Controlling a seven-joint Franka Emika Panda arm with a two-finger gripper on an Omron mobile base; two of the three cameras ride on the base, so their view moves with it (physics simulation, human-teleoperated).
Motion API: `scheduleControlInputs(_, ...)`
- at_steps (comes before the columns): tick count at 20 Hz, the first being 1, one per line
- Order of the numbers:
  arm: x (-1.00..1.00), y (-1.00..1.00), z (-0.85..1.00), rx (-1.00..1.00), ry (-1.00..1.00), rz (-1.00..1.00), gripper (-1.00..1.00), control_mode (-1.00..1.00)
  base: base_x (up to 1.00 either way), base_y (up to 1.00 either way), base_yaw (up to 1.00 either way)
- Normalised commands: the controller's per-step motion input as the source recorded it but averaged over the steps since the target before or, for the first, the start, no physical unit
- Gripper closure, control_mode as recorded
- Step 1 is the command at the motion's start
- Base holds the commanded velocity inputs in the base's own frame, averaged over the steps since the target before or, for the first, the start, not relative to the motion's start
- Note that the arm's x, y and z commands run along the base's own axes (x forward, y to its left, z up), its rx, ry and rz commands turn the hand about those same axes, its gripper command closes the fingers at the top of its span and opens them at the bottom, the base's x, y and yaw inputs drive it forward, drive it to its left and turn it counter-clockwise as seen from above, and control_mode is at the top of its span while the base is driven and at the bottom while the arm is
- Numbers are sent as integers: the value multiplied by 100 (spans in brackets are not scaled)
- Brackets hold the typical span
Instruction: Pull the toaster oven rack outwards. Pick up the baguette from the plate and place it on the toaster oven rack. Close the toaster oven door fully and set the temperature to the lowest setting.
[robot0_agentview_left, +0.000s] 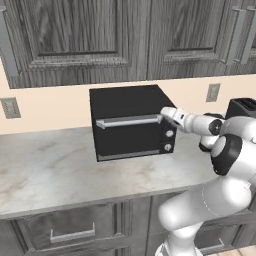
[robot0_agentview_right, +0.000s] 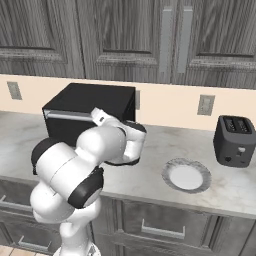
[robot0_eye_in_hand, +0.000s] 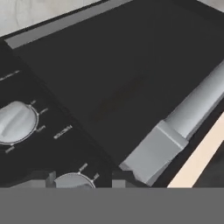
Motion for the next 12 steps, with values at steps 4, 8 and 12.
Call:
scheduleControlInputs(4, 9, -40, -34, -36, -42, 51, 100, -100, 0, 0, 0)
scheduleControlInputs(8, 2, -50, -25, -35, -42, 53, 100, -100, 0, 0, 0)
scheduleControlInputs(12, 0, -51, -17, -37, -43, 52, 100, -100, 0, 0, 0)
